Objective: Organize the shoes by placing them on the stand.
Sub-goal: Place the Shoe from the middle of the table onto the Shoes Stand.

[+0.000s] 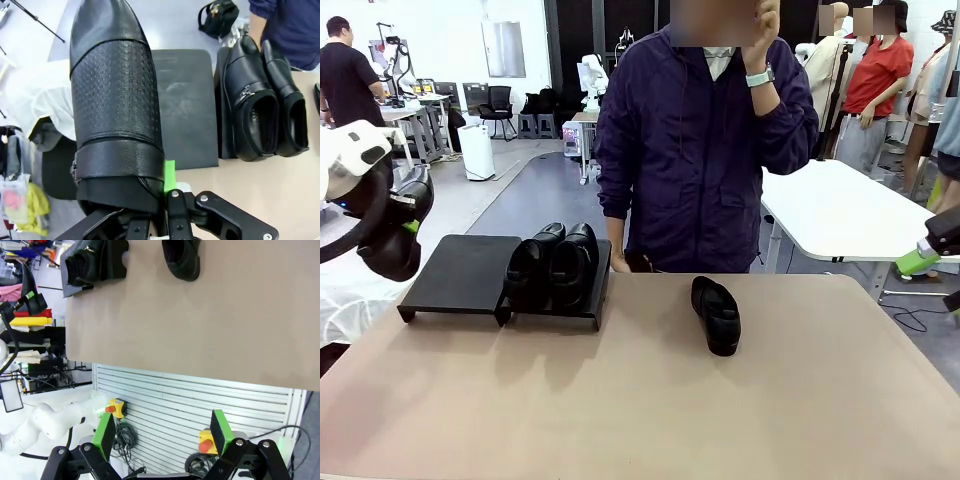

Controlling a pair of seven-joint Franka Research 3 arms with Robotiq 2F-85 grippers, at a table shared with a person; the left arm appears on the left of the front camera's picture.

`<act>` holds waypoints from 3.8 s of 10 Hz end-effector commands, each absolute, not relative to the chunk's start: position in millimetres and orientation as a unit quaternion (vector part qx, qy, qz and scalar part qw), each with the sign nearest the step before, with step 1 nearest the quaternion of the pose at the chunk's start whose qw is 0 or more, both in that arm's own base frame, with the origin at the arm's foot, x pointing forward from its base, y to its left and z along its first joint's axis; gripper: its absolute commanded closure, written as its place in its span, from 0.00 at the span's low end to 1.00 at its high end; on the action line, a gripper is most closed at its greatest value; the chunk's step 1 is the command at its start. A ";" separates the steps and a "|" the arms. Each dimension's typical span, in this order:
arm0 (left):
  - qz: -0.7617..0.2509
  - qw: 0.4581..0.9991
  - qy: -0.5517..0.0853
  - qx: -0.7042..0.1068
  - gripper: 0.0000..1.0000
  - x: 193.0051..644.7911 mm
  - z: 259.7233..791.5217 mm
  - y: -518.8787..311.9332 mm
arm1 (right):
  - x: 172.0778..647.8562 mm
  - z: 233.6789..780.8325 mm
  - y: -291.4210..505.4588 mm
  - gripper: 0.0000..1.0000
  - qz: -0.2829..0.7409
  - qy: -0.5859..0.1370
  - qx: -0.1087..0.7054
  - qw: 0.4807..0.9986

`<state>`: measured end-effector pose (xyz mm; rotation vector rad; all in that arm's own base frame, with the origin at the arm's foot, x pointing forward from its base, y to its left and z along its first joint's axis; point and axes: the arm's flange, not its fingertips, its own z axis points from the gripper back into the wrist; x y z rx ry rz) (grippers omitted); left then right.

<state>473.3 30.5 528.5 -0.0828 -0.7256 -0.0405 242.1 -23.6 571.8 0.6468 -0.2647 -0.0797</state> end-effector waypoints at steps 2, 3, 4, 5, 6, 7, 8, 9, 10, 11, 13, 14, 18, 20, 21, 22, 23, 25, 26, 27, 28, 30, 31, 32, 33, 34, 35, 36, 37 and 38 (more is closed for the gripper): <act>-0.027 0.931 -0.363 -0.036 1.00 470.4 535.8 31.7 | 243.2 572.4 -24.0 0.00 -0.027 -0.133 0.327 0.935; -0.021 0.934 -0.355 -0.039 1.00 473.2 528.6 29.6 | 243.2 572.4 -24.0 0.00 -0.027 -0.133 0.327 0.935; -0.039 0.941 -0.334 -0.039 1.00 498.3 523.2 42.2 | 243.2 572.4 -24.0 0.00 -0.027 -0.133 0.327 0.935; -0.047 0.947 -0.315 -0.049 1.00 522.7 513.4 49.1 | 243.2 572.4 -24.0 0.00 -0.027 -0.133 0.327 0.935; -0.059 0.949 -0.307 -0.053 1.00 537.4 502.2 51.9 | 243.2 572.4 -24.0 0.00 -0.027 -0.133 0.327 0.935; -0.073 0.949 -0.300 -0.062 1.00 546.6 492.8 52.1 | 243.2 572.4 -24.0 0.00 -0.027 -0.133 0.327 0.935; -0.080 0.949 -0.298 -0.061 1.00 556.1 483.3 50.3 | 243.2 572.4 -24.0 0.00 -0.027 -0.133 0.327 0.935; -0.086 0.952 -0.290 -0.054 1.00 563.1 475.1 48.3 | 243.2 572.4 -24.0 0.00 -0.027 -0.133 0.327 0.935; -0.083 0.951 -0.295 -0.045 1.00 571.7 466.6 46.2 | 243.2 572.4 -24.0 0.00 -0.027 -0.133 0.327 0.935; -0.086 0.952 -0.291 -0.039 1.00 580.0 458.6 41.7 | 243.2 572.4 -24.0 0.00 -0.027 -0.133 0.327 0.935; -0.091 0.953 -0.289 -0.031 1.00 592.4 445.5 34.7 | 243.2 572.4 -24.0 0.00 -0.027 -0.133 0.327 0.935; -0.092 0.955 -0.280 -0.033 1.00 593.3 443.0 32.2 | 243.2 572.4 -24.0 0.00 -0.027 -0.133 0.327 0.935; -0.075 0.961 -0.268 -0.006 0.37 597.1 435.4 29.1 | 243.2 572.4 -24.0 0.00 -0.027 -0.133 0.327 0.935; -0.073 0.957 -0.280 0.002 0.00 595.7 436.9 27.3 | 243.2 572.4 -24.0 0.00 -0.027 -0.133 0.327 0.935; -0.077 0.956 -0.282 0.002 0.00 594.6 437.5 26.9 | 243.2 572.4 -24.0 0.00 -0.027 -0.133 0.327 0.935; -0.080 0.955 -0.286 0.003 0.00 592.0 441.5 27.1 | 243.2 572.4 -24.0 0.00 -0.027 -0.133 0.327 0.935; -0.091 0.952 -0.292 -0.003 0.00 584.9 449.6 26.4 | 243.2 572.4 -24.0 0.00 -0.027 -0.133 0.327 0.935; -0.145 0.955 -0.254 -0.043 0.00 555.6 479.6 27.6 | 243.2 572.4 -24.0 0.00 -0.027 -0.133 0.327 0.935; -0.166 0.962 -0.205 -0.071 0.00 535.3 499.0 35.1 | 243.2 572.4 -24.0 0.00 -0.027 -0.133 0.327 0.935; -0.200 0.960 -0.178 -0.087 0.00 516.5 516.0 43.1 | 243.2 572.4 -24.0 0.00 -0.027 -0.133 0.327 0.935; -0.245 0.951 -0.159 -0.102 0.00 495.8 530.9 50.6 | 243.2 572.4 -24.0 0.00 -0.027 -0.133 0.327 0.935; -0.326 0.925 -0.135 -0.140 0.00 421.3 558.2 75.7 | 243.2 572.4 -24.0 0.00 -0.027 -0.133 0.327 0.935; -0.308 0.928 -0.146 -0.153 0.00 386.9 564.3 90.5 | 243.2 572.4 -24.0 0.00 -0.027 -0.133 0.327 0.935; -0.309 0.921 -0.157 -0.180 0.00 354.1 567.9 104.1 | 243.2 572.4 -24.0 0.00 -0.027 -0.133 0.327 0.935; -0.308 0.913 -0.176 -0.200 0.00 327.3 565.5 112.6 | 243.2 572.4 -24.0 0.00 -0.027 -0.133 0.327 0.935; -0.316 0.907 -0.184 -0.208 0.00 306.8 554.8 117.6 | 243.2 572.4 -24.0 0.00 -0.027 -0.133 0.327 0.935; -0.301 0.910 -0.192 -0.211 0.00 298.7 547.1 122.3 | 243.2 572.4 -24.0 0.00 -0.027 -0.133 0.327 0.935; -0.273 0.919 -0.194 -0.209 0.00 303.3 543.5 130.5 | 243.2 572.4 -24.0 0.00 -0.027 -0.133 0.327 0.935; -0.301 0.913 -0.179 -0.211 0.00 302.7 561.0 123.5 | 243.2 572.4 -24.0 0.00 -0.027 -0.133 0.327 0.935; -0.301 0.913 -0.179 -0.211 0.00 302.7 561.0 123.5 | 243.2 572.4 -24.0 0.00 -0.027 -0.133 0.327 0.935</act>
